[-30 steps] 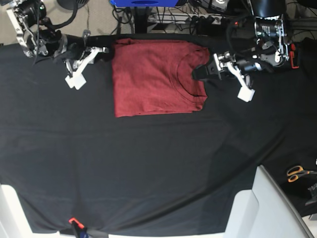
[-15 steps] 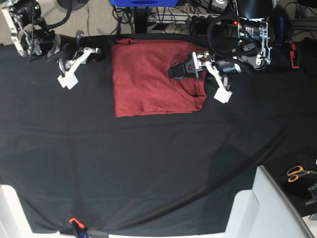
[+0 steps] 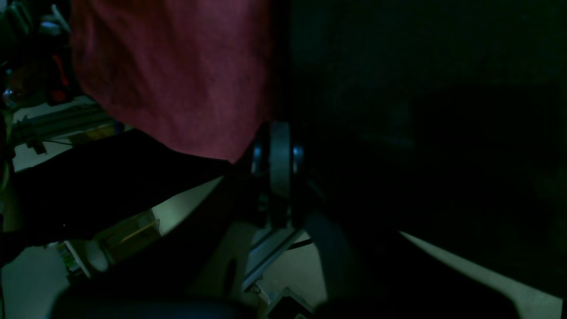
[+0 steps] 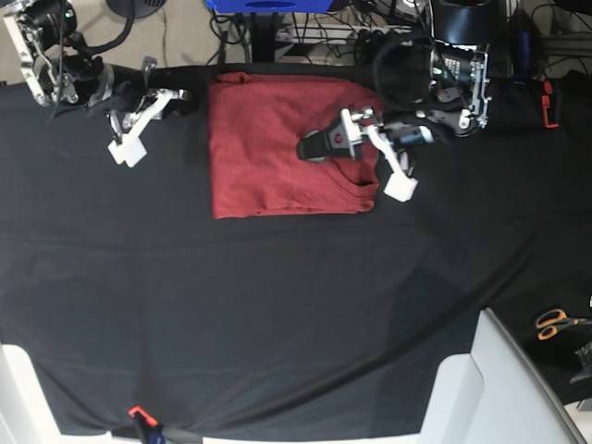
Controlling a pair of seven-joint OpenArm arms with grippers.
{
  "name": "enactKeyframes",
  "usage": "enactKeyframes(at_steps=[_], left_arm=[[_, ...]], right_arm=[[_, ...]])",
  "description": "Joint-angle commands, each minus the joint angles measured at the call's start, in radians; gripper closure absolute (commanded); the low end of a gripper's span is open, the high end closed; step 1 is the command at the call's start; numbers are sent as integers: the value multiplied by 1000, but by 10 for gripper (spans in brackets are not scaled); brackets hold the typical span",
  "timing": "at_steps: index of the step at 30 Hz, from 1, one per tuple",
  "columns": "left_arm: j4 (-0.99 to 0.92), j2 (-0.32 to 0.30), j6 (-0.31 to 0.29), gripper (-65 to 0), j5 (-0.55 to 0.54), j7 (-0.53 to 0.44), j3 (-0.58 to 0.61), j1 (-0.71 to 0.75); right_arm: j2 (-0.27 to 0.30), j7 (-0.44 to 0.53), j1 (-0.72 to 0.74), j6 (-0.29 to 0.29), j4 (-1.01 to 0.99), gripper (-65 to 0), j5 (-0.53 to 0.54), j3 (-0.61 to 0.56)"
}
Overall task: Fold the T-shirt properly
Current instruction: 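Reach the left gripper to the shirt's folded edge and grasp it, then fold the grasped edge over onto the shirt with the left gripper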
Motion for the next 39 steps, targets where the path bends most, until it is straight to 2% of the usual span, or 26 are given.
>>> enactKeyframes(at_steps=[1,3,4,9,11,14,18,21,25,28,32,36,39], left_arm=[[-2,2,17,-650,47,22,20,2],[-2,3,17,-596,47,16,46,-4],[-6,3,17,-538,47,16,53,-15],[-6,0,17,-138,47,16,49,-29],[-8,-3,17,0,47,16,55,-40],[-29,-3,17,0,67,14,55,-49],[-89,5,17,0,159,26,59,-99],[-83,-7,17,0,212,86,122,-136],[-31,-66,17,0,282,151,262,-202],[20,-113,17,0,307,203,420,-264],[52,-158,17,0,308,204,581,-343],[54,-161,17,0,333,203,716,-417],[60,-152,17,0,431,200,801,-469]], right_arm=[[10,5,4,11,13,0,18,6],[10,5,4,11,13,0,18,7],[10,5,4,11,13,0,18,7],[7,6,-19,12,18,0,18,72],[4,25,-36,48,24,0,18,121],[6,34,-52,137,7,0,20,179],[7,31,-53,149,-41,0,20,219],[9,35,-53,151,-73,0,20,225],[9,37,-52,152,-88,0,20,225],[9,37,-47,152,-90,0,20,225],[9,37,-41,152,-90,0,20,225],[9,37,-38,152,-90,0,20,225],[9,37,-33,152,-90,0,20,225]])
